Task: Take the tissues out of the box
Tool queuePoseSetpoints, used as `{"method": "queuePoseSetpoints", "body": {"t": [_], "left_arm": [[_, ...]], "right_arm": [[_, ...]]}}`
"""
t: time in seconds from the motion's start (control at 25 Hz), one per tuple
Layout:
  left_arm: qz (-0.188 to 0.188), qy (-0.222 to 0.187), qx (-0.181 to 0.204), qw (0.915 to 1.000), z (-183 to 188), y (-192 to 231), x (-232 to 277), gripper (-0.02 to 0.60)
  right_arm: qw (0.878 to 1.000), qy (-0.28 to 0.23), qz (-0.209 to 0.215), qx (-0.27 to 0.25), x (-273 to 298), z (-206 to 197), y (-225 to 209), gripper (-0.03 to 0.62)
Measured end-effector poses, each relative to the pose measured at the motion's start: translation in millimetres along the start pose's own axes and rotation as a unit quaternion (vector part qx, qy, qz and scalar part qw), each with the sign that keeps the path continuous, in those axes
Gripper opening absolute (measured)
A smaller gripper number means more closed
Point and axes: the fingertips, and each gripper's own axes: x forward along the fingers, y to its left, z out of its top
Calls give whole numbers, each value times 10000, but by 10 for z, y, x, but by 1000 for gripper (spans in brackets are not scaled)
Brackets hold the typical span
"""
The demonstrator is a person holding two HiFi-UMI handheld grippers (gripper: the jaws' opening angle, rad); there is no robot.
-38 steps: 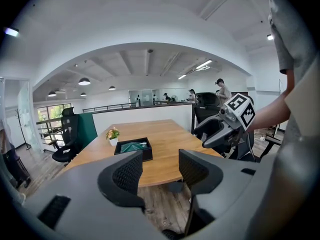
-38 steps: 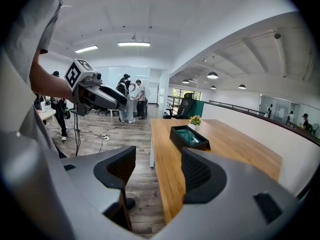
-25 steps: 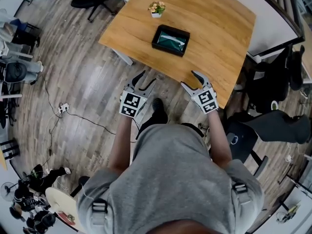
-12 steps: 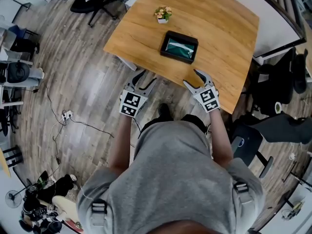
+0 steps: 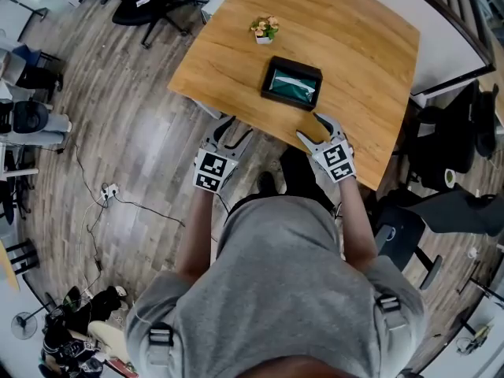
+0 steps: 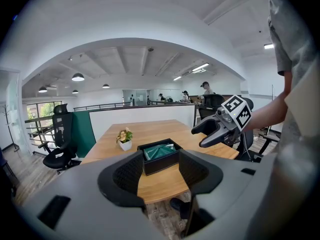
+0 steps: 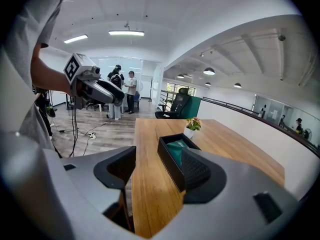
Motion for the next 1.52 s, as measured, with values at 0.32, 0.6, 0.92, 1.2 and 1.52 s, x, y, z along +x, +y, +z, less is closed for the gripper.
{"method": "queuePoseSetpoints", "body": {"t": [0.32,0.6,0.92,1.2,1.52], "left_arm": [[124,14,-57,9999,88,200,286,241],[75,210,-107,9997,65,322,501,242],[82,358,-188,9991,24,385,668,241],[88,481,-395,9980,-73,462,833,241],[-46,671,-490,9965,-178,500,1047,241]], "right_arm": [[9998,-1,135,-115,235,31,-266,293],[9998,56,187,-32,451,-9,-515,291],[9991,206,356,-51,652,-86,-637,287],[9979,353,522,-164,865,-91,-782,281],[9951,663,660,-333,1113,-222,-887,278]]}}
